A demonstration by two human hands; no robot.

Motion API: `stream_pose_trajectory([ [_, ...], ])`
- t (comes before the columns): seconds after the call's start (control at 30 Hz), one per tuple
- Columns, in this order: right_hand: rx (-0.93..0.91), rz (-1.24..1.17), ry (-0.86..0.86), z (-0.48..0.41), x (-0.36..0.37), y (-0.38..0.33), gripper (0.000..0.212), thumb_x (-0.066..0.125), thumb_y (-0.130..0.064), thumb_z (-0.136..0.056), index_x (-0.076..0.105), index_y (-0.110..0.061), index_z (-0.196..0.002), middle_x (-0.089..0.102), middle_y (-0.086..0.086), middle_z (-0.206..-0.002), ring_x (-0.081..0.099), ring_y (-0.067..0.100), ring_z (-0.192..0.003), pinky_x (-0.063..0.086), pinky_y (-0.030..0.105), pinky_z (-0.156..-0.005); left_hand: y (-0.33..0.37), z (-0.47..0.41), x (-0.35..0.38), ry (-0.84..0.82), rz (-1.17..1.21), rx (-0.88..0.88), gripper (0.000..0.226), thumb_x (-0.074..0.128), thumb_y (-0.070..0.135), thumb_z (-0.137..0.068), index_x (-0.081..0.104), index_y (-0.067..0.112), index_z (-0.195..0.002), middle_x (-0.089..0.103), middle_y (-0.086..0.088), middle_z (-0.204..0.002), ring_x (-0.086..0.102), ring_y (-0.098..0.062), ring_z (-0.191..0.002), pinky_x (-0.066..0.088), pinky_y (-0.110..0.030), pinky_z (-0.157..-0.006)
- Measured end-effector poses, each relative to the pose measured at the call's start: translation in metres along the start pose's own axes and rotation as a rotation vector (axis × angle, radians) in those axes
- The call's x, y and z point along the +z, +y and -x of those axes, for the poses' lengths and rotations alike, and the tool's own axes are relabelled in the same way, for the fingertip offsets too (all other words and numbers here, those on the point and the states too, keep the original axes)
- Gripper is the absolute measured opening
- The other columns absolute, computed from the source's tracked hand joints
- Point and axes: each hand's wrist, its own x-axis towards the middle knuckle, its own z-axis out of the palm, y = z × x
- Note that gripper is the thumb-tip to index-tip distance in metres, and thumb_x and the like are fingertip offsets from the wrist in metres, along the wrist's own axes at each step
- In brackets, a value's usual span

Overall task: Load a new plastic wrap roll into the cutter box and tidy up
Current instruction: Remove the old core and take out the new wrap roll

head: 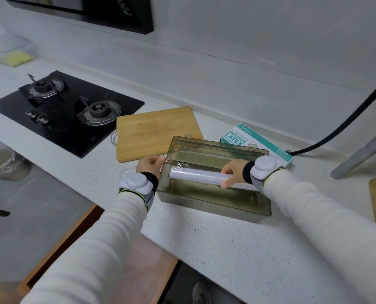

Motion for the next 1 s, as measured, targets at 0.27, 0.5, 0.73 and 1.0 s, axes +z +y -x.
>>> stream_pose_trajectory([
  [0.27, 0.017, 0.086, 0.058, -0.013, 0.005, -0.007, 0.048, 0.067, -0.041, -0.081, 0.058, -0.014, -0.120, 0.061, 0.006, -0.120, 0.057, 0.024, -0.107, 0.049, 0.033, -0.095, -0.026, -0.009, 0.003, -0.071, -0.336, -0.113, 0.042, 0.057, 0.032, -0.090, 0.057, 0.009, -0.126, 0.059, -0.008, -0.129, 0.054, -0.028, -0.120, 0.039, -0.029, -0.098],
  [0.5, 0.013, 0.133, 0.020, -0.022, 0.012, -0.019, 0.047, 0.067, -0.038, -0.082, 0.058, -0.013, -0.120, 0.062, 0.007, -0.120, 0.058, 0.024, -0.108, 0.047, 0.030, -0.088, -0.035, -0.010, 0.005, -0.151, -0.473, -0.103, 0.030, 0.055, 0.027, -0.090, 0.068, 0.009, -0.110, 0.066, -0.012, -0.104, 0.060, -0.029, -0.098, 0.039, -0.025, -0.082],
  [0.73, 0.010, 0.136, 0.010, -0.028, 0.017, -0.027, 0.048, 0.067, -0.038, -0.082, 0.058, -0.012, -0.122, 0.062, 0.006, -0.121, 0.059, 0.024, -0.109, 0.047, 0.030, -0.089, -0.040, -0.009, 0.005, -0.103, -0.395, -0.113, 0.035, 0.055, 0.025, -0.091, 0.064, 0.009, -0.121, 0.066, -0.009, -0.121, 0.060, -0.029, -0.111, 0.043, -0.028, -0.092],
  [1.0, -0.009, 0.140, -0.017, -0.033, 0.019, -0.032, 0.049, 0.067, -0.038, -0.082, 0.058, -0.011, -0.121, 0.061, 0.007, -0.122, 0.059, 0.024, -0.109, 0.047, 0.030, -0.088, -0.042, -0.010, 0.005, -0.105, -0.393, -0.124, 0.037, 0.056, 0.026, -0.090, 0.063, 0.011, -0.123, 0.065, -0.008, -0.124, 0.059, -0.027, -0.114, 0.044, -0.029, -0.097],
])
